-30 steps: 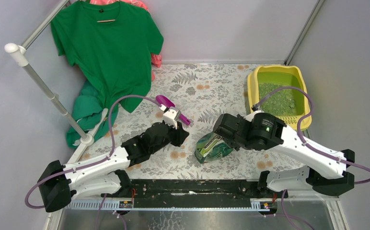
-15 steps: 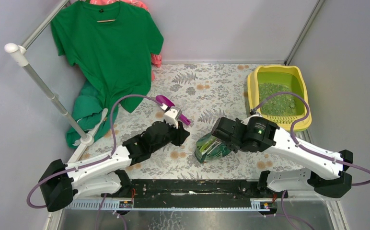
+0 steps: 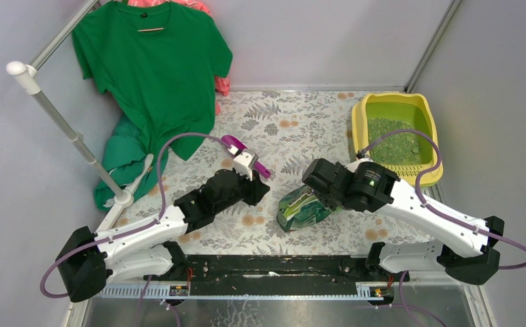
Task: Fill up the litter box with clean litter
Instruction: Clamp the cat litter bag at the center of the board.
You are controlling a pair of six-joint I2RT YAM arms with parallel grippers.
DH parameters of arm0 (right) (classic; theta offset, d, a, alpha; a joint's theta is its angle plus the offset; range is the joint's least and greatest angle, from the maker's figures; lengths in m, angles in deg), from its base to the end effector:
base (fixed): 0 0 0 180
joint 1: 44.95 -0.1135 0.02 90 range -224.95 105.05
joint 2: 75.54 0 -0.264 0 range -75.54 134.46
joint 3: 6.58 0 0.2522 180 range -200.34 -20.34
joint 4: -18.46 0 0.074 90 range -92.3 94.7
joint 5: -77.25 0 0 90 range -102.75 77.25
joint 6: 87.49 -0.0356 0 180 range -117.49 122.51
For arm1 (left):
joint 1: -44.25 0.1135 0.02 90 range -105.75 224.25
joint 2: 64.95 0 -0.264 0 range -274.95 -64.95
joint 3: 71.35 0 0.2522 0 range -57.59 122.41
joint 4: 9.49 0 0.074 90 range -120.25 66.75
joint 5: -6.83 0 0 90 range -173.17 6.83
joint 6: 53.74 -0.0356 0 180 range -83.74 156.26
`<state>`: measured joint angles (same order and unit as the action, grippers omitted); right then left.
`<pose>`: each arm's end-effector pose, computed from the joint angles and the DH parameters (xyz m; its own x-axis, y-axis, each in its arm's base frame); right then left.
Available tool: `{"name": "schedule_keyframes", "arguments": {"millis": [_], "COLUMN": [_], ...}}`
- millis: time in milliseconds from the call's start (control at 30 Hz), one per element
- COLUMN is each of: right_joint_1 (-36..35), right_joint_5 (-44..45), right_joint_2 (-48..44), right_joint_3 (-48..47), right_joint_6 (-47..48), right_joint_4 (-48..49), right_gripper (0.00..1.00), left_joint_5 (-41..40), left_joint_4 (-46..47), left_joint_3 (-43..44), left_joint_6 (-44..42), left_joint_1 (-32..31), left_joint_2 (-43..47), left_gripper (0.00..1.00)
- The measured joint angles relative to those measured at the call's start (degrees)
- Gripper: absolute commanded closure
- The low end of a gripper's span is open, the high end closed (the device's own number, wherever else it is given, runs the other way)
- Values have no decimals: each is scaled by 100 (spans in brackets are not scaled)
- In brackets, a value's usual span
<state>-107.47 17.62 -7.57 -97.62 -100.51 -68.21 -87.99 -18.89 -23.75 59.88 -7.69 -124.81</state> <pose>0.1081 0.1687 0.3633 -0.5516 0.7612 -0.3410 0.5518 0.6396 0.5352 0.1476 -0.1837 0.2478 -0.5035 -0.0045 -0.8640 0.5836 0.7356 -0.3440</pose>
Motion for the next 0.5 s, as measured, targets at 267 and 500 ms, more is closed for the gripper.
{"name": "schedule_keyframes", "arguments": {"millis": [267, 500], "right_joint_1": [33, 33], "right_joint_5": [-37, -114], "right_joint_2": [-94, -415], "right_joint_3": [240, 584], "right_joint_6": [-20, -133], "right_joint_4": [203, 404], "right_gripper": [100, 100], "left_joint_5": [227, 470], "left_joint_4": [205, 501], "left_joint_3": [0, 0], "left_joint_6": [-22, -28], "left_joint_1": [63, 63], "left_joint_2": [-212, -369], "left_gripper": [73, 73]}}
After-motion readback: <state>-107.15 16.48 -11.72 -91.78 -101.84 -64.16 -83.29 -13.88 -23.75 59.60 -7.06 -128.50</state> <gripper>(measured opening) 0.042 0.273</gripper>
